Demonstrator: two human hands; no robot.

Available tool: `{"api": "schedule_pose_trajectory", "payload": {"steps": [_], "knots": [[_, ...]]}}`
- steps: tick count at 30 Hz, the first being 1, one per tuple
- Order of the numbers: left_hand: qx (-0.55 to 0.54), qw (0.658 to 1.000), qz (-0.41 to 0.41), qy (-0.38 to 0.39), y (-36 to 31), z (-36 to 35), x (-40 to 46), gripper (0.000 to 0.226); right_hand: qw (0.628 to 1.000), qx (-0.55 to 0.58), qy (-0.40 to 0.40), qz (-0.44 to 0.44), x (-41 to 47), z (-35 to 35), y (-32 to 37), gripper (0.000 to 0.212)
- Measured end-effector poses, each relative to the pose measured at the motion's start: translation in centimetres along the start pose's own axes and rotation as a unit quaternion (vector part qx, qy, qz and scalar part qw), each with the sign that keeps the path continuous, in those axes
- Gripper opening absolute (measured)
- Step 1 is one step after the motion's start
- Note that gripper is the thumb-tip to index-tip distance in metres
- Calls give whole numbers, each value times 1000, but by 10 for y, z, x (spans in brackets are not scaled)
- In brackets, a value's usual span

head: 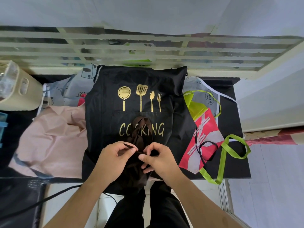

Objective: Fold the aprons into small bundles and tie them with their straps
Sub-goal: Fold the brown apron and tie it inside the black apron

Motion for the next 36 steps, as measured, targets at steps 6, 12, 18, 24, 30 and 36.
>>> {"api": "schedule_pose_trajectory", "payload": {"steps": [6,12,18,24,30,36], "knots": [[-14,1000,20,-13,5,4,0,20,994,-104,4,25,-2,7,5,17],[-18,1000,15,2,2,-2,0,20,989,-139,31,49,-2,-7,15,24],[-14,1000,2,9,-2,-2,-2,22,967,-239,28,88,0,-12,16,24],[-9,1000,2,15,-3,-2,-2,23,981,-179,53,56,1,-18,18,37],[-5,1000,12,-6,5,2,-1,19,990,-132,24,50,-4,-8,28,3],[-3,1000,11,-12,5,0,-1,18,978,-205,28,12,-3,-13,16,14]]}}
Point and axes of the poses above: each hand's wrist, its own x-axis towards the middle knuckle, its own z-axis out of the back of the hand, y = z × x, the point moved 7 cm from there along x, towards the middle knuckle, and after that the axes turned 7 degrees about z, right-handed, at the moved point
